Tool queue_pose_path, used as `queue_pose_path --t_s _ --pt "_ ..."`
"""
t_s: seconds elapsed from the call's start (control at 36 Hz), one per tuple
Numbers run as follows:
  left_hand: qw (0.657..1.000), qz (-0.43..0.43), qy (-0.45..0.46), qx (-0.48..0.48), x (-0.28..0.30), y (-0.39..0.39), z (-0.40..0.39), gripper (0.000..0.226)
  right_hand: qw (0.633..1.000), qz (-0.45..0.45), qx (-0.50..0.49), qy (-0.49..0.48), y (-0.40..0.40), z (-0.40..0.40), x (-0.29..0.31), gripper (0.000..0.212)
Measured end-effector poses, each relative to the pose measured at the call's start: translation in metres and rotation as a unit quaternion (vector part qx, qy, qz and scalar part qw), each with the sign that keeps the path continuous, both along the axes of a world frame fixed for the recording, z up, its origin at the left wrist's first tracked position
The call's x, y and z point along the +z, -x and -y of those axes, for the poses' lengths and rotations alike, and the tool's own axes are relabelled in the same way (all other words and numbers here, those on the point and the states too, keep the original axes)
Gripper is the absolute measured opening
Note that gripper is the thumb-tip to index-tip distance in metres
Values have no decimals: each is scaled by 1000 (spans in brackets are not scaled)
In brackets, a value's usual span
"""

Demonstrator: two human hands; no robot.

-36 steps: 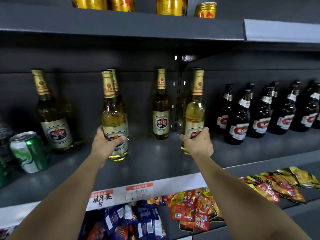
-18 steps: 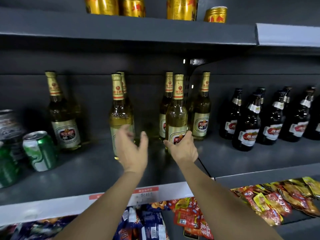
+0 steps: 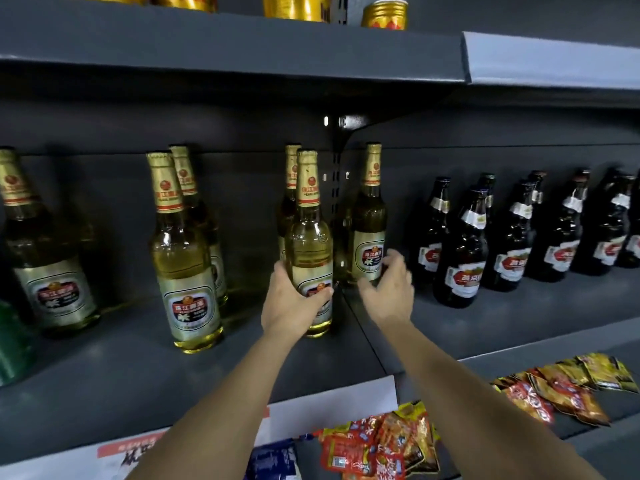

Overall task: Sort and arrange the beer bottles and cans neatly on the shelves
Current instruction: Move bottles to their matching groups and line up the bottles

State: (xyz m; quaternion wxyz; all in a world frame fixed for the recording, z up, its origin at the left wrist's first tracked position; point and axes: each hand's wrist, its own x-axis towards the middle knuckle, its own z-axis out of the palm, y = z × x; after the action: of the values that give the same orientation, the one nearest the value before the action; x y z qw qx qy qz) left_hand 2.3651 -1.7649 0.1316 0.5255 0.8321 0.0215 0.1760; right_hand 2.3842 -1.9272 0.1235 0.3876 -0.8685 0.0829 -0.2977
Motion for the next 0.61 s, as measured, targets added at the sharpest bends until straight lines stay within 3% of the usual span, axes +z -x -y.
queue_pose_path --t_s 0.14,0.28,0.33,0.47,0.61 --pt "1000 -8 17 -3 0 0 0 73 996 -53 -9 -68 -44 5 18 105" --pt "999 -22 23 -3 -1 -3 -1 77 978 -101 21 -181 -78 0 19 118" --pt "999 -27 23 -1 -3 -5 -1 78 974 -110 21 -199 -85 -2 15 114" --pt "999 -30 16 6 -3 -5 0 76 986 -115 -22 -116 -82 0 11 72" --pt "999 -36 9 10 2 -1 2 75 988 -119 -47 -83 -59 1 16 73"
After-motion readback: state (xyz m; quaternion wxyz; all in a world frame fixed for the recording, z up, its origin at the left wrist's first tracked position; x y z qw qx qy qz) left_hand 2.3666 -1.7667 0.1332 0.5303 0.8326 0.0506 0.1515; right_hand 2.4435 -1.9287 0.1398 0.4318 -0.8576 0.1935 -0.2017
